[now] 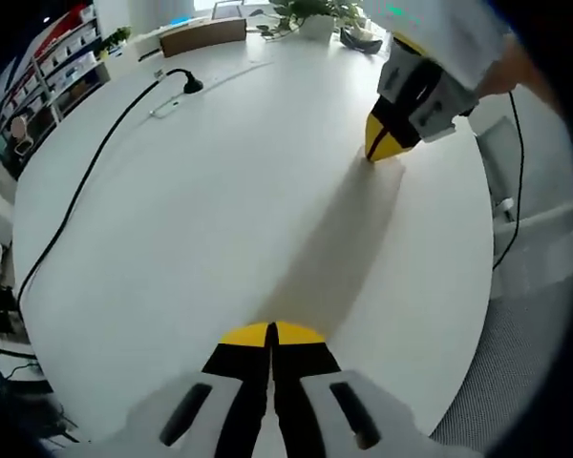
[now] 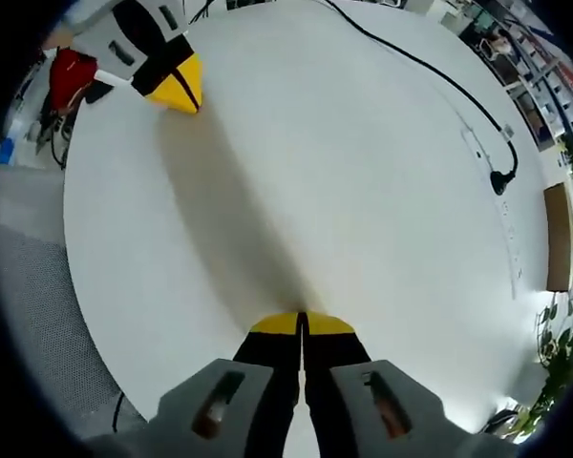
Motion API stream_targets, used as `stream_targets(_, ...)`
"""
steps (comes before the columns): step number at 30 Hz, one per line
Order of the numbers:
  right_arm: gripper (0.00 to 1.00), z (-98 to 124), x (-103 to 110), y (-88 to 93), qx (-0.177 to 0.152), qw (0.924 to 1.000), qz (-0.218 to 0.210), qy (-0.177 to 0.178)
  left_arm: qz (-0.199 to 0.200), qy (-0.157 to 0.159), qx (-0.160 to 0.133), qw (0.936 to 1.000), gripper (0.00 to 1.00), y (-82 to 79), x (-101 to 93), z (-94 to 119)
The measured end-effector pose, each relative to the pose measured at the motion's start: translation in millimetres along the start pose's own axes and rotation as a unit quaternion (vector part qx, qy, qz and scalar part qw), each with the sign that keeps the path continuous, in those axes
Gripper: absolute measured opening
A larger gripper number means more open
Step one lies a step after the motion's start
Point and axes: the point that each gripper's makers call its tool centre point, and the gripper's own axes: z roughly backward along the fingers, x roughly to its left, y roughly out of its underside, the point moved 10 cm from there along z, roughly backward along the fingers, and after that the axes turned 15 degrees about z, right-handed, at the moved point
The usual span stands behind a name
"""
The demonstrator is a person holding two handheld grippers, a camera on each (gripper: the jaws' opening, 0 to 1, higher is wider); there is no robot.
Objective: Arrange the utensils inside the cutlery case until each visible utensil rests in its matching compartment.
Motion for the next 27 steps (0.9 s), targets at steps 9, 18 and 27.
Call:
stream_targets(9, 0.0, -4, 4, 8.1, -0.055, 0.9963, 0.029, 0.059, -0.032, -0.004, -0.038, 0.9988, 0.0, 7.8, 0.9, -1)
stream_targets(18, 0.0, -10, 19, 22.7, -0.154, 0.9667, 0.075, 0.19, -0.042, -0.018, -0.098, 0.9941, 0.0, 16.0, -0.3, -2)
stream_targets(27, 0.04, -8, 28, 19.9, -0.179, 0.9605, 0.069, 0.201, -0.029, -0.025, -0.162, 0.9861, 0.16, 32.5, 1.1, 1)
